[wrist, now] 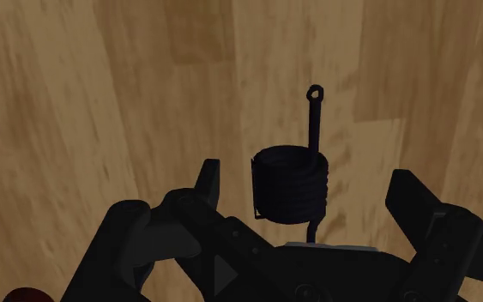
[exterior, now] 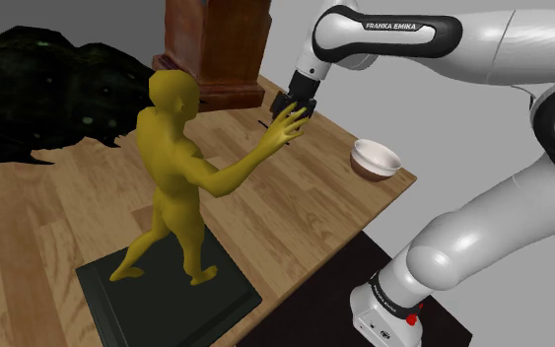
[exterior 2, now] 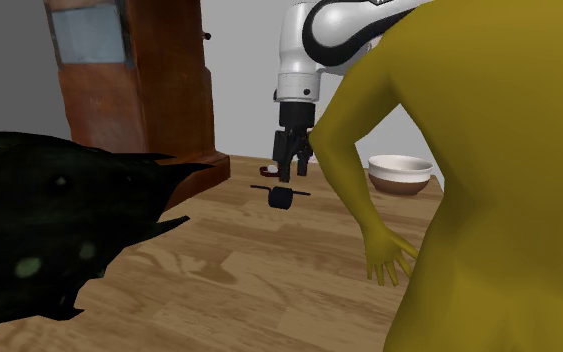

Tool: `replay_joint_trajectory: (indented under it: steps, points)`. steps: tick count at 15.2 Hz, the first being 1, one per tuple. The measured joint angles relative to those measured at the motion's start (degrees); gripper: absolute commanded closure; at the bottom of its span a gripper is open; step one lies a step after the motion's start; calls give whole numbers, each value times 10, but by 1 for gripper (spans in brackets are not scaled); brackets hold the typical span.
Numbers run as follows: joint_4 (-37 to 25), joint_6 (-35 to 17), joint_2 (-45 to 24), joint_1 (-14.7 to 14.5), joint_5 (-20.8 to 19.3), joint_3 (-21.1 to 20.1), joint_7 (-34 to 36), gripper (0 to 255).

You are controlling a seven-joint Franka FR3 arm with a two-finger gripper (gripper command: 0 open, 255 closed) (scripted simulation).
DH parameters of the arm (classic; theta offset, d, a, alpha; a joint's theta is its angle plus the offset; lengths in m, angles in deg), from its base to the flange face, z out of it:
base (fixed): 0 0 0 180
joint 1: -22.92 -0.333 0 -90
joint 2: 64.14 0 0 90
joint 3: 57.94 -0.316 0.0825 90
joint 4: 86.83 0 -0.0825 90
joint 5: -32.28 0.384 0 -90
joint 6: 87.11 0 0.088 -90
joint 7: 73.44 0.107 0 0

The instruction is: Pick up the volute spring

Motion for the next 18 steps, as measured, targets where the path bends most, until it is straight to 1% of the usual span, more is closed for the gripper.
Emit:
replay_joint_trajectory:
  steps: [2,4,10,11,18]
  points:
    - [-22,-14,-37,-1,0,-4,12,0]
    - [-26,-25,-52,-1,-1,-5,14,0]
    - [6,-68,-64,-2,2,-6,9,0]
    - [9,-72,-65,-2,2,-6,9,255]
    - [10,-75,-66,-3,2,-7,9,255]
